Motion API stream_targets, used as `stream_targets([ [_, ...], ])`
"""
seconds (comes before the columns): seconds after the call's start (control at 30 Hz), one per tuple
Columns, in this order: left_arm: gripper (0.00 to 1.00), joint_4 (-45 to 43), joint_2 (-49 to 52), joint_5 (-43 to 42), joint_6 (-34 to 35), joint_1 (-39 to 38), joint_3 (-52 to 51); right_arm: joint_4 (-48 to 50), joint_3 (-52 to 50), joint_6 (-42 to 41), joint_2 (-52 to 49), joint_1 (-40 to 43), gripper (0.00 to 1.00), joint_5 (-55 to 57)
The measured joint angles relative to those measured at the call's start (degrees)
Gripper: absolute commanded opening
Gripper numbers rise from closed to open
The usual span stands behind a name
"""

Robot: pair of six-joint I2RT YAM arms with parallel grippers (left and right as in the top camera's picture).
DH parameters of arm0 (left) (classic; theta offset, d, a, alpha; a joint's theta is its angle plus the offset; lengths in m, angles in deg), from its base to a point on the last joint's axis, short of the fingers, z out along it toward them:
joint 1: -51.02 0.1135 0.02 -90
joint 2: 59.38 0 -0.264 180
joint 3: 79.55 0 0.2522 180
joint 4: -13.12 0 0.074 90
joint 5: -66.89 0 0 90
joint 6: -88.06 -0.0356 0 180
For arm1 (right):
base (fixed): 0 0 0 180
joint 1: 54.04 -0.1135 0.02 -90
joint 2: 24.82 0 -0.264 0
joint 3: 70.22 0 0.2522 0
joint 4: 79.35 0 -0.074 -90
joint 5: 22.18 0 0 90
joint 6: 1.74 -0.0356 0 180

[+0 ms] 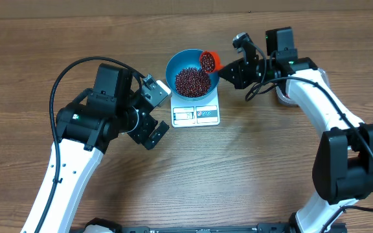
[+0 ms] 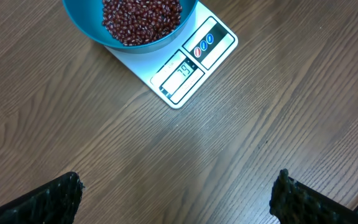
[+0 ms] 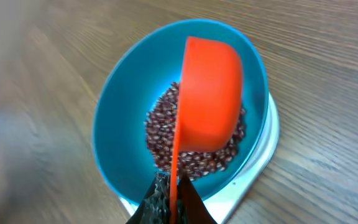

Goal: Scoop item into bowl and weigh 150g on scale
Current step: 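Tilt the red scoop to pour beans into the blue bowl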

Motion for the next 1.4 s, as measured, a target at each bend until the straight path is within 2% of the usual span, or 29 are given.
stream_targets([
  [0.37, 1.00, 0.0, 0.0, 0.0, 0.0, 0.0, 0.0, 2.4, 0.0, 4.7, 0.0, -10.3, 0.04, 18.2],
  [0.8, 1.00, 0.0, 0.0, 0.0, 0.0, 0.0, 0.0, 3.1, 0.6, 8.6, 0.2, -12.1, 0.04, 28.5],
  [1.1, 1.00, 0.0, 0.0, 0.0, 0.0, 0.0, 0.0, -0.3, 1.1, 9.1, 8.9, -12.2, 0.04, 31.8],
  [1.4, 1.00, 0.0, 0.0, 0.0, 0.0, 0.0, 0.0, -3.6, 1.4, 10.6, 9.6, -16.6, 0.04, 41.5],
])
